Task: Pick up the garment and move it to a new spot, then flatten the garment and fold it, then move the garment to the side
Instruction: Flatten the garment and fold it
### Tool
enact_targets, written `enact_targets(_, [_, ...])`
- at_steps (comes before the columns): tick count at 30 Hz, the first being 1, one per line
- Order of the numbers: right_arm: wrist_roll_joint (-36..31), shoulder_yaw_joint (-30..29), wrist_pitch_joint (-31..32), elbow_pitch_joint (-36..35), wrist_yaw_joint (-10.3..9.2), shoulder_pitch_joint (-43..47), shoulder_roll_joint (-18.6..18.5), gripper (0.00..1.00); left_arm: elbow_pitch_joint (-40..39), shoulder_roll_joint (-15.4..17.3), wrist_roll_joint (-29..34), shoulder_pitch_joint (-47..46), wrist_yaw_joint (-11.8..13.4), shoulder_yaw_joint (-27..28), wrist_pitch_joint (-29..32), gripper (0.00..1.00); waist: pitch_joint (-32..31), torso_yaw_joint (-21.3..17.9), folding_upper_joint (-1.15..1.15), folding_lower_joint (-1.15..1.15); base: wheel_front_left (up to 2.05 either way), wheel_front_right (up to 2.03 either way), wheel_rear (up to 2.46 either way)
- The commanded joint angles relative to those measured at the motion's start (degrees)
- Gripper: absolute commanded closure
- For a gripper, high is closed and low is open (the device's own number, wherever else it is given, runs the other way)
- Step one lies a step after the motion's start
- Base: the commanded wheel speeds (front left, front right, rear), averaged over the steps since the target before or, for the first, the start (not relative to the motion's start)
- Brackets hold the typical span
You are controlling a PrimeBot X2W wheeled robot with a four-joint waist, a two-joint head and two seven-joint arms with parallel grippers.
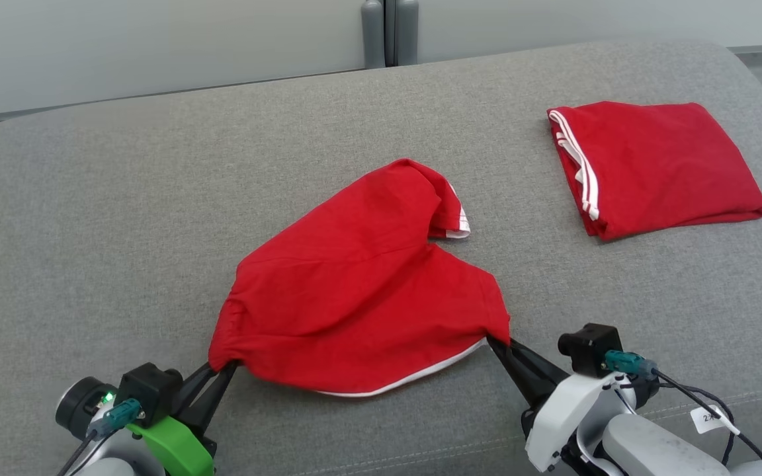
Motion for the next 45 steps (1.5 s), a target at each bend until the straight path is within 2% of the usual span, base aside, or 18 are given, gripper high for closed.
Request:
enact_targets(1, [1.4,0.4,-0.2,-1.4,-0.03,-0.5,-1.2,1.00,-1.6,1.5,-0.4,0.1,-0.1,0.4,-0.2,1.00,-0.6,0.4,0.00,0.00,0.00,0.00,0.00])
enact_targets(8, [5.1,3.4,0.8,-4.9,-0.03,-5.4,-4.0,1.00,-5.2,4.5,-1.9,-3.7,-0.1,1.0,0.9,1.00,-0.6,0.7,0.00,0.00,0.00,0.00,0.00])
enact_targets(12, [7.2,5.2,1.8,-5.9,-0.04,-11.6,-5.4,1.00,-7.2,6.6,-2.9,-8.5,-0.1,0.8,2.9,1.00,0.6,0.5,0.00,0.00,0.00,0.00,0.00])
enact_targets(14, [9.0,6.2,2.4,-6.1,-0.02,-15.1,-4.9,1.00,-7.3,8.2,-2.4,-11.7,-0.1,0.1,4.4,1.00,1.6,0.0,0.00,0.00,0.00,0.00,0.00])
enact_targets(20, [15.0,8.7,4.9,-2.4,-0.03,-28.6,-4.0,1.00,-6.7,10.3,-7.6,-24.3,-0.1,-1.9,8.1,1.00,5.9,-0.3,0.00,0.00,0.00,0.00,0.00])
enact_targets(23, [19.4,8.7,5.8,0.0,-0.03,-35.6,-3.2,1.00,-5.7,10.0,-12.5,-31.6,-0.1,-2.9,9.5,1.00,8.6,-0.2,0.00,0.00,0.00,0.00,0.00])
enact_targets(25, [21.7,8.6,6.4,2.3,-0.04,-40.5,-3.2,1.00,-4.4,11.2,-13.2,-36.9,-0.1,-4.5,10.7,1.00,10.4,0.0,0.00,0.00,0.00,0.00,0.00])
enact_targets(34, [29.0,6.3,8.7,15.1,-0.04,-60.8,-0.9,1.00,4.7,8.9,-18.6,-58.7,0.0,-9.8,14.8,1.00,18.3,1.8,0.00,0.00,0.00,0.00,0.00])
enact_targets(39, [30.2,5.1,8.8,24.2,-0.06,-69.4,1.9,1.00,9.8,6.5,-22.7,-68.1,0.0,-10.6,15.8,1.00,20.9,1.8,0.00,0.00,0.00,0.00,0.00])
enact_targets(45, [28.5,5.1,5.9,33.9,-0.07,-76.9,5.2,1.00,15.9,3.3,-22.5,-77.7,0.0,-12.4,15.1,1.00,23.0,1.9,0.00,0.00,0.00,0.00,0.00])
